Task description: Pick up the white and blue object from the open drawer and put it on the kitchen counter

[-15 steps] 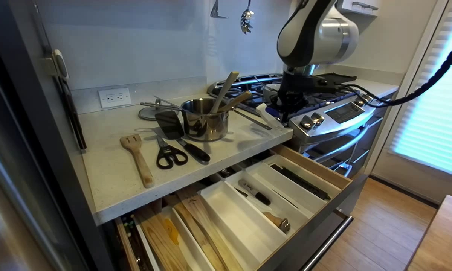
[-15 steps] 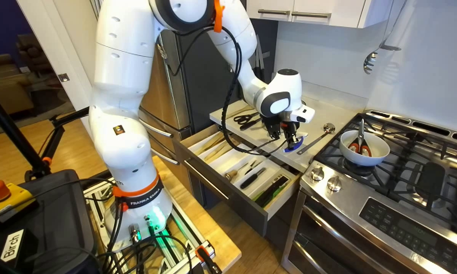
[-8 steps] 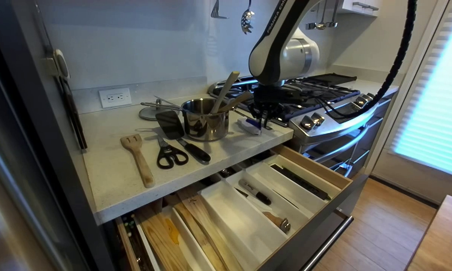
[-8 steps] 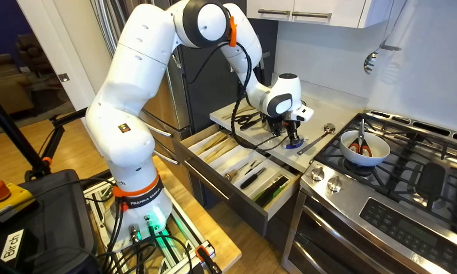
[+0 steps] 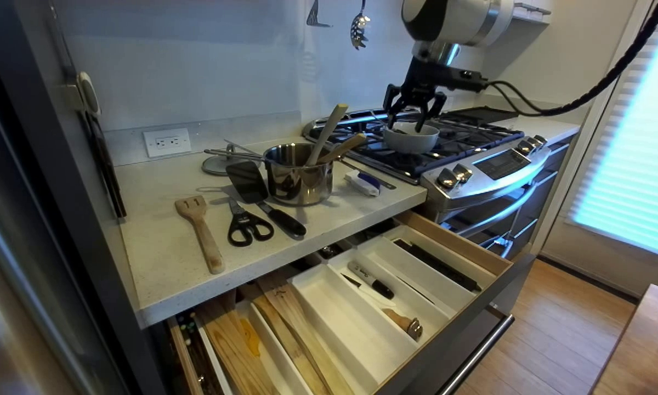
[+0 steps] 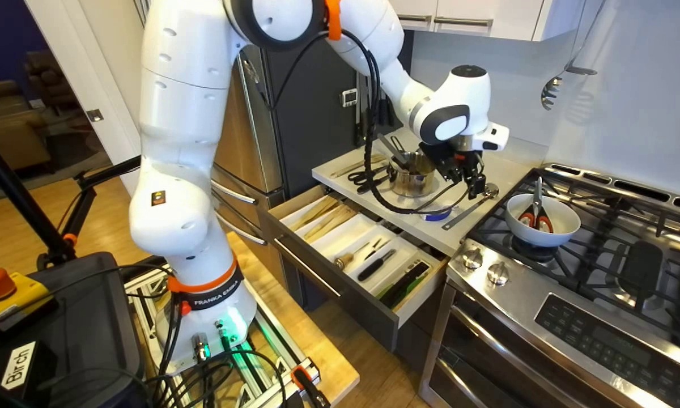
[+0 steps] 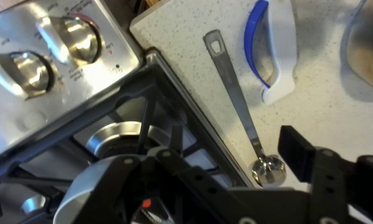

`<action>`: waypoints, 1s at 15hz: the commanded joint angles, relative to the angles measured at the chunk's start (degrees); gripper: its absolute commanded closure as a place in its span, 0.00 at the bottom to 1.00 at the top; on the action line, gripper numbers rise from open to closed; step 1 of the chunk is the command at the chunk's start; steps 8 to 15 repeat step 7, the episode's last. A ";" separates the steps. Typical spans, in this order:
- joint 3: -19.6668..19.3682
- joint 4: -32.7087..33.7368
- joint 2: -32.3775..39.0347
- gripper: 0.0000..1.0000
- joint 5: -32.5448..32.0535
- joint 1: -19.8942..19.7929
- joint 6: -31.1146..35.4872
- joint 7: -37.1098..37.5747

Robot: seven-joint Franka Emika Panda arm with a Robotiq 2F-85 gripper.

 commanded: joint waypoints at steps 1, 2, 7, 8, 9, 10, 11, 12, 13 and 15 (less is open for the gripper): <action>14.55 -6.30 -8.17 0.00 5.80 -15.57 0.66 -15.46; 19.07 -6.77 -9.54 0.00 8.01 -19.92 -0.24 -19.74; 14.13 -5.93 -10.49 0.00 11.85 -14.65 -0.46 -24.05; 14.13 -5.93 -10.49 0.00 11.85 -14.65 -0.46 -24.05; 14.13 -5.93 -10.49 0.00 11.85 -14.65 -0.46 -24.05; 14.13 -5.93 -10.49 0.00 11.85 -14.65 -0.46 -24.05; 14.13 -5.93 -10.49 0.00 11.85 -14.65 -0.46 -24.05; 14.13 -5.93 -10.49 0.00 11.85 -14.65 -0.46 -24.05; 14.13 -5.93 -10.49 0.00 11.85 -14.65 -0.46 -24.05; 14.13 -5.93 -10.49 0.00 11.85 -14.65 -0.46 -24.05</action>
